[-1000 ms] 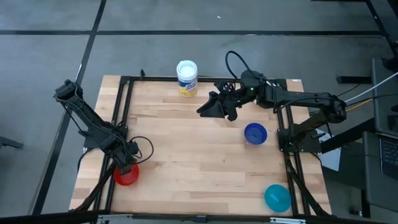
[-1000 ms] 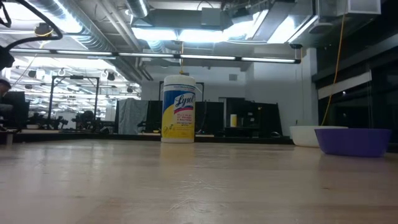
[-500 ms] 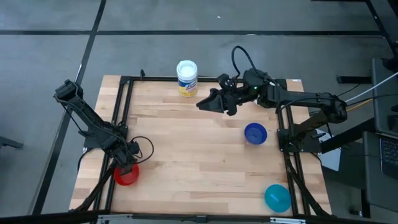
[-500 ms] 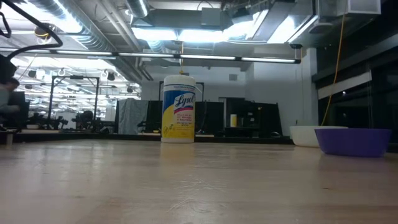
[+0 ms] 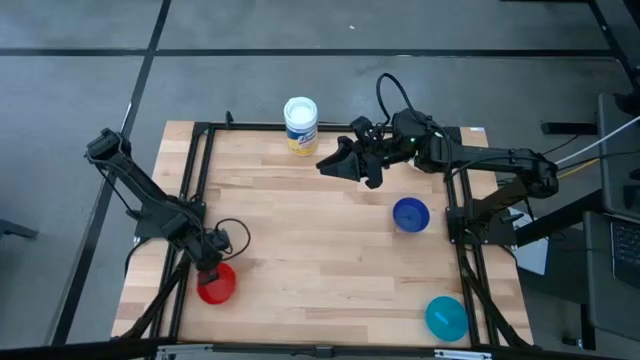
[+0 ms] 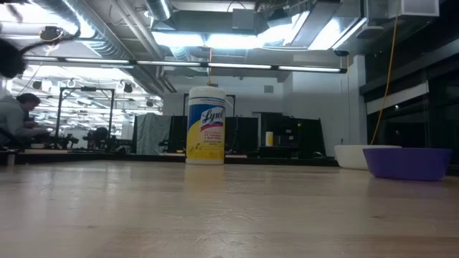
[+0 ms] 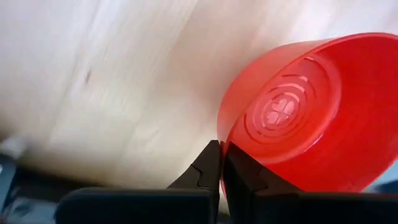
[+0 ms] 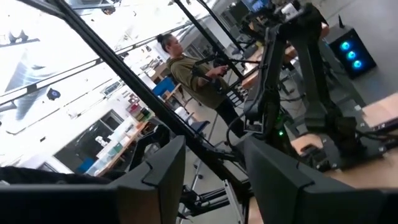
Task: Nest bowls inside each other
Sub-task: Stack the red bowl on the green bowl
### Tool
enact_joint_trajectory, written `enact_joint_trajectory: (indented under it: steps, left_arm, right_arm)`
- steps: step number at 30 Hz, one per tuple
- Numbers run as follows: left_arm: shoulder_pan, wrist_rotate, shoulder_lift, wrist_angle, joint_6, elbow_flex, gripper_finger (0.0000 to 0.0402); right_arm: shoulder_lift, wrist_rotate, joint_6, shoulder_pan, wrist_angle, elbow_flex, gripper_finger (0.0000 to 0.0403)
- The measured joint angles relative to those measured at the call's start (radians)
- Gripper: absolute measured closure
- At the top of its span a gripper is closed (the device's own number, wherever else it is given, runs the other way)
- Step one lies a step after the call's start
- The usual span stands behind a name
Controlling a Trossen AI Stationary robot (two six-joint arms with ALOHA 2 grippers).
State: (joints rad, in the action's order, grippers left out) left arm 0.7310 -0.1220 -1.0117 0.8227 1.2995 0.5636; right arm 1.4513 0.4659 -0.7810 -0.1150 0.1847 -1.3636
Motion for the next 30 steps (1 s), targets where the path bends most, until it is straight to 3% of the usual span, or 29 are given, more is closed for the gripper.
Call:
enact_joint_trajectory:
  steps: [6,10,12,17,21,26,30]
  left_arm:
    - [-0.169,0.159,0.042,0.185,-0.099,0.168,0.0399]
    - [-0.369,0.178,0.024,0.395,-0.264,0.32,0.0399]
    - [-0.472,0.24,-0.001,0.497,-0.344,0.417,0.0399]
    - [-0.7,0.549,-0.124,0.671,-0.495,0.708,0.0399]
    - [-0.847,0.718,-0.253,0.706,-0.662,0.959,0.0399]
    - [-0.921,0.899,-0.429,0.699,-0.854,1.263,0.0399]
    - [-0.939,0.978,-0.566,0.686,-0.991,1.497,0.0399]
  right_arm:
    - [-0.001,0.044,0.078,-0.005,0.002,0.0,0.0225]
    - [-0.003,0.073,0.097,-0.024,0.002,0.0,0.0218]
    - [-0.003,0.073,0.109,-0.032,0.001,0.0,0.0217]
    - [-0.003,0.042,0.138,-0.047,-0.003,0.0,0.0223]
    - [-0.003,0.009,0.179,-0.067,-0.01,0.0,0.0229]
    - [-0.003,-0.096,0.251,-0.099,-0.057,0.0,0.0226]
    - [-0.003,-0.219,0.334,-0.113,-0.119,0.0,0.0222]
